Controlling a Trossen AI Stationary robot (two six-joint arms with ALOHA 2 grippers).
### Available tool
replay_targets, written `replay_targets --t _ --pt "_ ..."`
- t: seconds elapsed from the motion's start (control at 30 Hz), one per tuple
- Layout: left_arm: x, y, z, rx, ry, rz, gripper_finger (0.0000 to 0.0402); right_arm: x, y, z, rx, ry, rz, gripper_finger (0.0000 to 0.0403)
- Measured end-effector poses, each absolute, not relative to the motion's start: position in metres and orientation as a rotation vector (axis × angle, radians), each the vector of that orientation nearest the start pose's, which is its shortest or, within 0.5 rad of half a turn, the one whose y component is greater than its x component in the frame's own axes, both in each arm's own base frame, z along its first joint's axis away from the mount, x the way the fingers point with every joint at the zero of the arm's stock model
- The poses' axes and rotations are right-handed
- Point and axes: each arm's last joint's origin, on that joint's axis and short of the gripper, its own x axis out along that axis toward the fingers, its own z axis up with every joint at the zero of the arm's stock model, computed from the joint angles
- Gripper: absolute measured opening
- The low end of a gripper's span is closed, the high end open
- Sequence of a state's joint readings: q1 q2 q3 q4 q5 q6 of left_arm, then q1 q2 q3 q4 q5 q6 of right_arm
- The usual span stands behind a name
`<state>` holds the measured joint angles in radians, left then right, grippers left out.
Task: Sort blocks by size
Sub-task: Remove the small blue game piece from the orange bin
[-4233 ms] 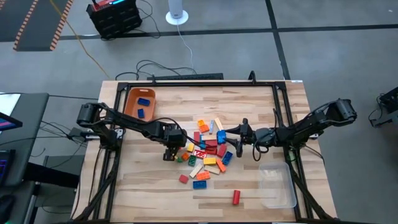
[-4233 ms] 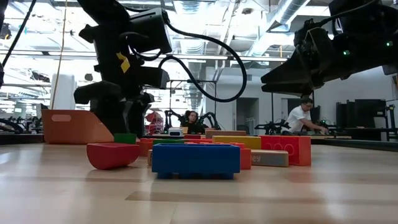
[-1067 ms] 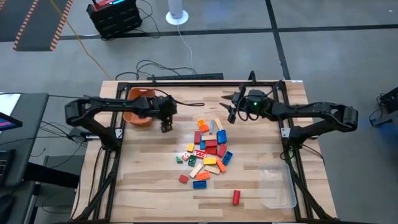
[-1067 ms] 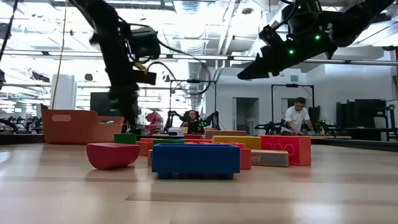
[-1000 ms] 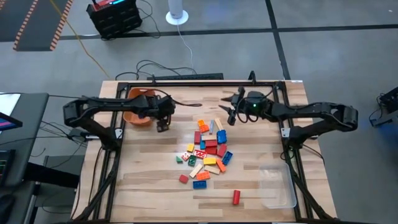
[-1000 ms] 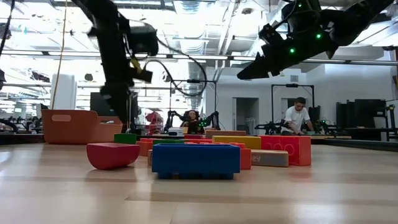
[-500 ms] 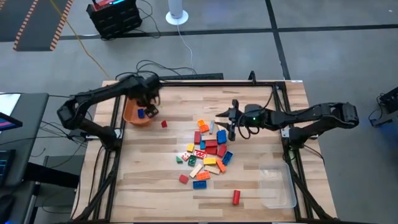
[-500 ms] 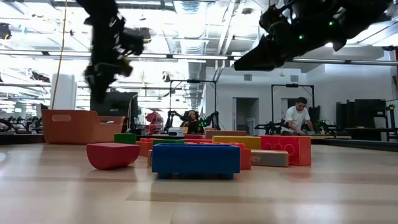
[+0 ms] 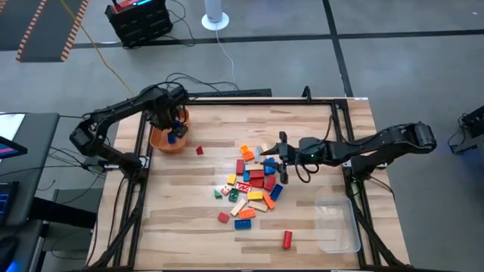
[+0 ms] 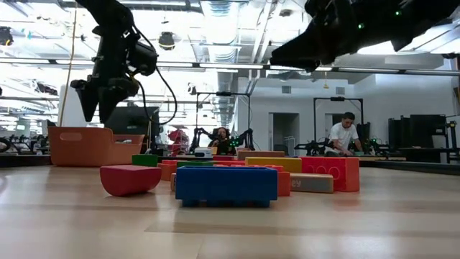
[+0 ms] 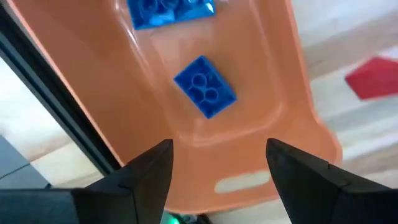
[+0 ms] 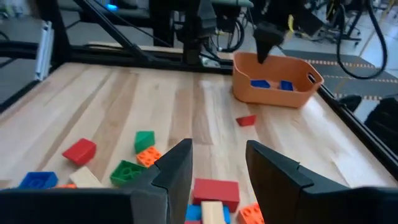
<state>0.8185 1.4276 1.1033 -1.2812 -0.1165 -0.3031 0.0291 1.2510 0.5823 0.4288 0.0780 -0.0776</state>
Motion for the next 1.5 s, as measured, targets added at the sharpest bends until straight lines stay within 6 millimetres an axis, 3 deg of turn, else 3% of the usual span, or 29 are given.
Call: replay_targets --t 0.33,0.63,1.17,1.5 --pt "0.152 0.158 0.211 -0.800 1.492 1.030 0.0251 0.260 0.013 0.228 -0.108 0.222 -0.012 0.0179" --pt "0.142 0.168 0.190 -0.825 1.411 1.062 0.0248 0.261 0.012 0.229 -0.112 0.211 -0.014 0.0179" --pt "0.138 0.173 0.170 -0.822 1.323 1.027 0.0247 0.261 0.012 0.231 -0.118 0.194 -0.014 0.0179" --pt "0.141 0.177 0.161 -0.750 1.379 0.955 0.0247 0.261 0.012 0.231 -0.118 0.194 -0.014 0.0179"
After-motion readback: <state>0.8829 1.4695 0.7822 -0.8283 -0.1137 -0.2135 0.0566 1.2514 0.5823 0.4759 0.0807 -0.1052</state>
